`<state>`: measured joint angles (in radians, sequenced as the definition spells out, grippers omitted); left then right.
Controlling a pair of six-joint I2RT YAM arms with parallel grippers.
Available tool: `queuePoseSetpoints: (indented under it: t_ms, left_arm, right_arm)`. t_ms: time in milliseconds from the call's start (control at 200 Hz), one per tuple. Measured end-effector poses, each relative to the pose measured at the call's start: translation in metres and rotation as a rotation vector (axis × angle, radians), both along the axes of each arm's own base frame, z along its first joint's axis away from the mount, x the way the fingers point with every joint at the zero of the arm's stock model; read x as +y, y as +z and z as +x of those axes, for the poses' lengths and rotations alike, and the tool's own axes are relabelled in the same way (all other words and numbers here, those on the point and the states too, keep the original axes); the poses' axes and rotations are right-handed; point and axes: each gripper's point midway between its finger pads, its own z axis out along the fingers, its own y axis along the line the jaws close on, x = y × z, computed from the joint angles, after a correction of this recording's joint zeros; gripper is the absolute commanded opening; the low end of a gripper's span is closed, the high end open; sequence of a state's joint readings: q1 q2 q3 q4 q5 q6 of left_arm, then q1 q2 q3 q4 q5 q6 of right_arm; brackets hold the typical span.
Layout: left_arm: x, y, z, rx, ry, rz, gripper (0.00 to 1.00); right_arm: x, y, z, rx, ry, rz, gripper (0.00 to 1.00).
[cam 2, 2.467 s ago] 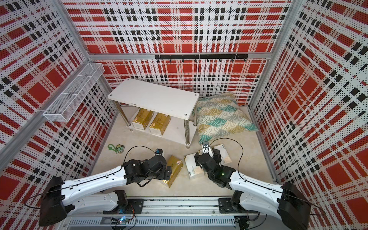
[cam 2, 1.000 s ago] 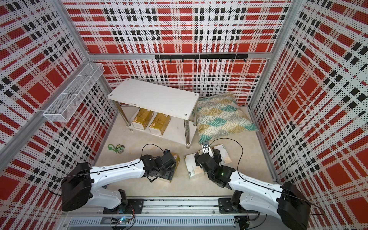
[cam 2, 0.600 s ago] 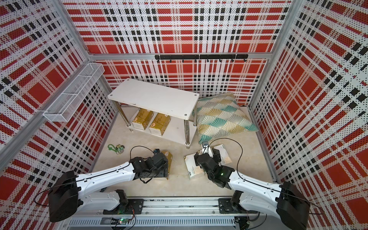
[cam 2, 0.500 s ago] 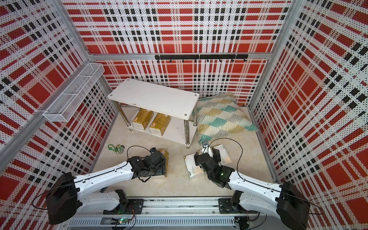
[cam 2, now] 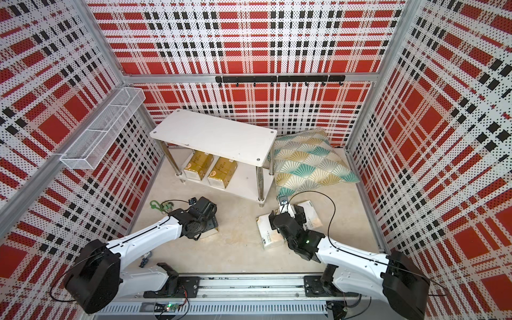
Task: Place the tissue boxes on the shelf by color
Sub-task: Move the box of tissues to the center of the board.
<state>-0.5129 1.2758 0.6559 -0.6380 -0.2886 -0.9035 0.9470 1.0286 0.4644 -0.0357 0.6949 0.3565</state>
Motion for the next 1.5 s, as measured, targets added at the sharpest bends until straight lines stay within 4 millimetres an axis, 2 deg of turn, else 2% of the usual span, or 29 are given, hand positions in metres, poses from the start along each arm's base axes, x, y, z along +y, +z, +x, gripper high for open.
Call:
queuePoseSetpoints:
  t_ms: [190,346,526,817,1027,1202,1498]
  left_arm:
    - [0.018,-0.001,0.013,0.002,0.053,0.031,0.86]
    - [0.034,-0.006,0.022,0.02,0.081,0.071,0.92]
    - [0.047,-0.01,0.021,0.041,0.086,0.114,1.0]
    - [0.044,0.011,0.019,-0.068,0.091,0.118,0.99]
    - [0.037,0.003,0.002,-0.083,0.099,0.136,0.99]
    - [0.025,0.008,-0.004,-0.14,0.11,0.13,0.99]
    - [0.034,-0.004,-0.018,-0.166,0.157,0.178,0.99]
  right_arm:
    - [-0.002,0.01,-0.001,-0.027,0.005,0.012,1.0]
    - [-0.004,0.007,-0.002,-0.022,0.007,0.004,1.0]
    - [-0.006,0.004,-0.004,-0.016,0.006,-0.005,1.0]
    - [-0.008,0.005,-0.005,-0.015,0.002,0.002,1.0]
    - [-0.008,0.004,-0.005,-0.012,-0.001,0.004,1.0]
    - [-0.008,0.004,-0.005,-0.011,-0.005,0.012,1.0]
    - [-0.008,0.004,-0.005,-0.01,-0.005,0.014,1.0]
